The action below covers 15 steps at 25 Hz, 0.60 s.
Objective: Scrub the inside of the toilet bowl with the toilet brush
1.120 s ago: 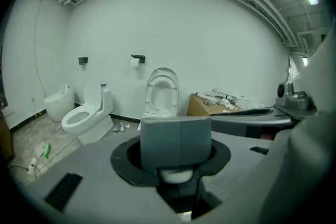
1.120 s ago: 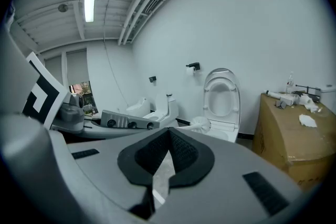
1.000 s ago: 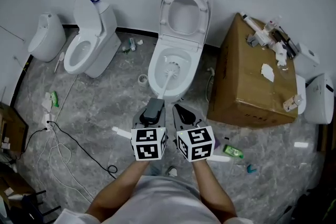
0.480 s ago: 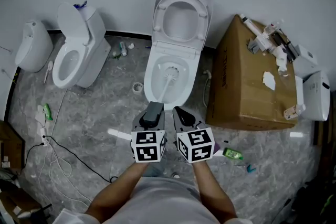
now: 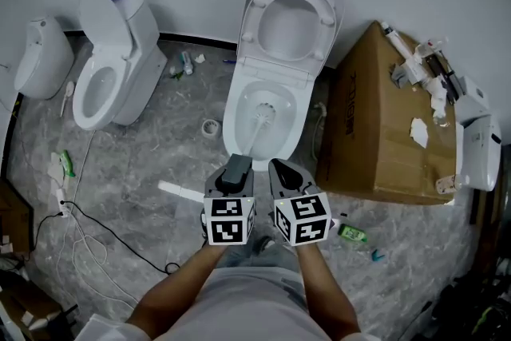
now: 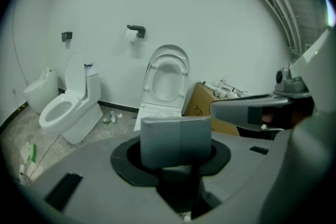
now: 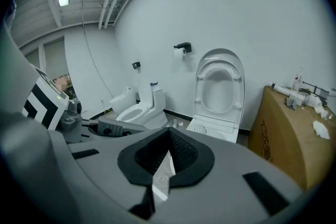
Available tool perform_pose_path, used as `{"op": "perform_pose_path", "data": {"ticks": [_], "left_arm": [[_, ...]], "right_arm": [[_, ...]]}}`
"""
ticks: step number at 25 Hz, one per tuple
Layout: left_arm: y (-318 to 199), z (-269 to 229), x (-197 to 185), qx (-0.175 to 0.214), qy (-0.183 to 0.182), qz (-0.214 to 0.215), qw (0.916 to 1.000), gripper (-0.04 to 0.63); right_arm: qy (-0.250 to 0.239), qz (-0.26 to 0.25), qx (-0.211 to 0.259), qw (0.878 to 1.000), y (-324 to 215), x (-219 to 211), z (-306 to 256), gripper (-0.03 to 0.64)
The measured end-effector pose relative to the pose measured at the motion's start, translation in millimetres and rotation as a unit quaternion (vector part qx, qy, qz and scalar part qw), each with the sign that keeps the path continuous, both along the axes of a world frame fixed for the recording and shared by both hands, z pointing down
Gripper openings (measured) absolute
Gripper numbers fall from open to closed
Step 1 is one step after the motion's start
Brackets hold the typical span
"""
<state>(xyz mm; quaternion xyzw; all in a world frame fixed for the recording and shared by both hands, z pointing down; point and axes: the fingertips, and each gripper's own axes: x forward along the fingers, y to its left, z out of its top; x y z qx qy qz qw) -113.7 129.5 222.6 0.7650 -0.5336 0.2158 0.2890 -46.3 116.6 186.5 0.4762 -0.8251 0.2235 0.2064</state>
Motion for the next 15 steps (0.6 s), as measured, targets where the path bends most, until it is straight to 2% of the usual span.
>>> {"op": "perform_pose_path", "data": {"ticks": [15], "left_arm": [[-83.7,87.9,12.5,-0.039,-0.015,-0.026,0.9988,0.156]], "right_arm": [[-0.003,-0.025,-0.022,0.999,-82.6,22.6,77.6,-0.002]]}}
